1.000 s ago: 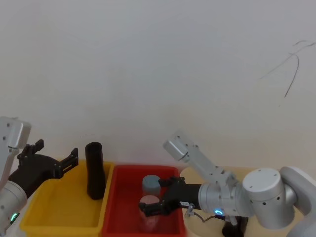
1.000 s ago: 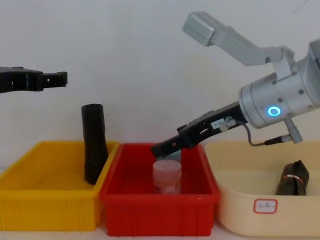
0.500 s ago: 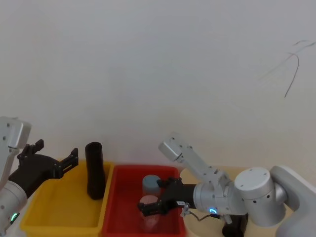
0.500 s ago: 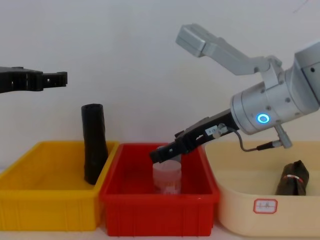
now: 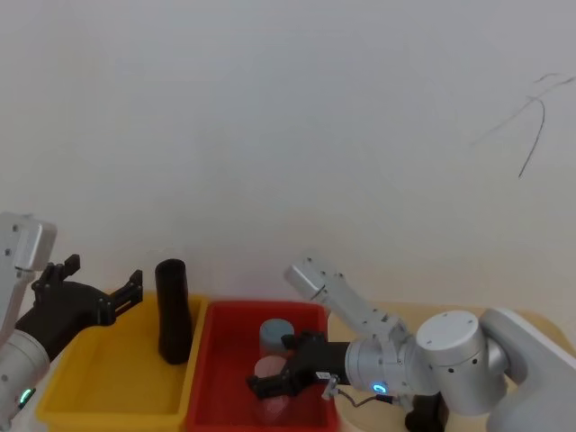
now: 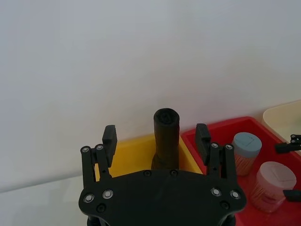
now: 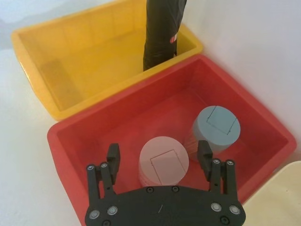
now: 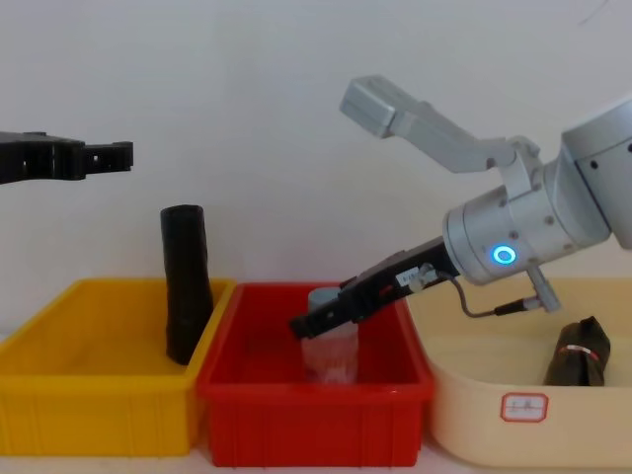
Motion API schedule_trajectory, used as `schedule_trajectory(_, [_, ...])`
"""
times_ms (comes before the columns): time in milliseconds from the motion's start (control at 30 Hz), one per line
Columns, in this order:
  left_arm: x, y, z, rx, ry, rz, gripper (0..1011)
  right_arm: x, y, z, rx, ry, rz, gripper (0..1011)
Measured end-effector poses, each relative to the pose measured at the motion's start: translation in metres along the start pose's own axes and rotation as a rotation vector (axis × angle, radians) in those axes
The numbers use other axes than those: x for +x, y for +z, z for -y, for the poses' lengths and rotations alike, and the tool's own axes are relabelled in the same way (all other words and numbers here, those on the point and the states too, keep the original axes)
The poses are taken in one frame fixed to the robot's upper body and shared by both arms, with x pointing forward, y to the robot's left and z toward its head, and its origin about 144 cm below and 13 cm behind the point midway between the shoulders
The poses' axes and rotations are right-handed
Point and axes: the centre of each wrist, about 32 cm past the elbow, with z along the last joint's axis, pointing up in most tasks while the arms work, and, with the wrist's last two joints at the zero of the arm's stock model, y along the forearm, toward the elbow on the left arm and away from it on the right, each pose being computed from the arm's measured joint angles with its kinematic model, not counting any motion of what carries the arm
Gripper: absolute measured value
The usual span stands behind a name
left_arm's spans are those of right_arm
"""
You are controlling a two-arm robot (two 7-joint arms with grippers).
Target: Pick up the garbage bag with the one hand and transfer it to the other hand.
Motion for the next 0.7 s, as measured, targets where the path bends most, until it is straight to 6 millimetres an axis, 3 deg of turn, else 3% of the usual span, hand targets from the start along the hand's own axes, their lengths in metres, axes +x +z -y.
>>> schedule_trajectory(700, [0.000, 0.000, 0.000, 0.000, 0.000, 0.000, 1000, 0.006, -0.013, -0.013, -0.006, 0.012, -0.045, 1002])
